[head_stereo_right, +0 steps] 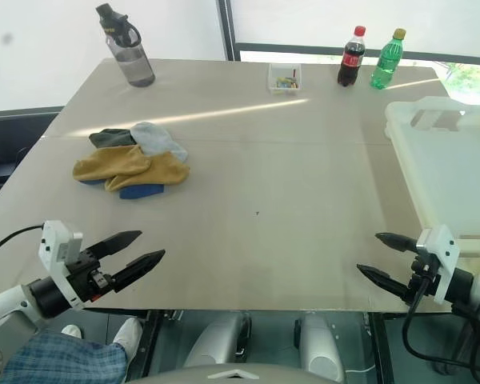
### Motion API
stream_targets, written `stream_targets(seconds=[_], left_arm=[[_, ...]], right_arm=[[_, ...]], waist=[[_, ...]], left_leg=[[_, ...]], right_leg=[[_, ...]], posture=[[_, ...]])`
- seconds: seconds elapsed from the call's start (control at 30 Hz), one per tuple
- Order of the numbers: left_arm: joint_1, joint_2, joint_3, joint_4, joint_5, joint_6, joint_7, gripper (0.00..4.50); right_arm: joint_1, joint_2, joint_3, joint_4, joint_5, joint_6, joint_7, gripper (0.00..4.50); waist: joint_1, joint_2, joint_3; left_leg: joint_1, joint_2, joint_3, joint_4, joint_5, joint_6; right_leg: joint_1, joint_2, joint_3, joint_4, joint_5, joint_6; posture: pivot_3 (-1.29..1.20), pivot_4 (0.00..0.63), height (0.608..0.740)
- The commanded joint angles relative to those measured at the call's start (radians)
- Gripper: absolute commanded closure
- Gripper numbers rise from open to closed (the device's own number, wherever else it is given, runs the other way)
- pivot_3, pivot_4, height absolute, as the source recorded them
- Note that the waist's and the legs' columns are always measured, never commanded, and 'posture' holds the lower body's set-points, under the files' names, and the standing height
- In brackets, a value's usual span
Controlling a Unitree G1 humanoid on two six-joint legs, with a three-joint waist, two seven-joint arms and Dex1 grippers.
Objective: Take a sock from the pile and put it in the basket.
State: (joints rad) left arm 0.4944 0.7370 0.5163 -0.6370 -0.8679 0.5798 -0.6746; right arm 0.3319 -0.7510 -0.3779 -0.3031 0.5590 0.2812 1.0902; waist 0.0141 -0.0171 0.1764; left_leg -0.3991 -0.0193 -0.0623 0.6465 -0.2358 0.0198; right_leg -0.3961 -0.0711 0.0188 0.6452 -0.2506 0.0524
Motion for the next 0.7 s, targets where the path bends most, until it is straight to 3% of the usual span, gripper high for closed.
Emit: stream_targets(seconds=[0.03,0.7], left_arm=[[0.002,-0.018,0.008,-0.031,0.027,-0.025,0.007,0.13],[-0.022,-0.069,-0.016,-0.027,0.071,-0.025,0.005,0.13]], right_arm=[[-0.016,0.0,0.0,-0.002,0.008,-0.018,0.012,0.11],[-0.031,0.006,0.03,-0.015,-0.002,-0.019,-0.007,0.11]], waist=[[0.0,0.0,0.0],[0.0,0.0,0.0]], left_leg=[[0.0,0.0,0.0,0.0,0.0,0.0],[0.0,0.0,0.0,0.0,0.0,0.0]], right_leg=[[0.0,0.0,0.0,0.0,0.0,0.0],[0.0,0.0,0.0,0.0,0.0,0.0]], posture=[[0.0,0.15,0.74],[0.0,0.15,0.74]])
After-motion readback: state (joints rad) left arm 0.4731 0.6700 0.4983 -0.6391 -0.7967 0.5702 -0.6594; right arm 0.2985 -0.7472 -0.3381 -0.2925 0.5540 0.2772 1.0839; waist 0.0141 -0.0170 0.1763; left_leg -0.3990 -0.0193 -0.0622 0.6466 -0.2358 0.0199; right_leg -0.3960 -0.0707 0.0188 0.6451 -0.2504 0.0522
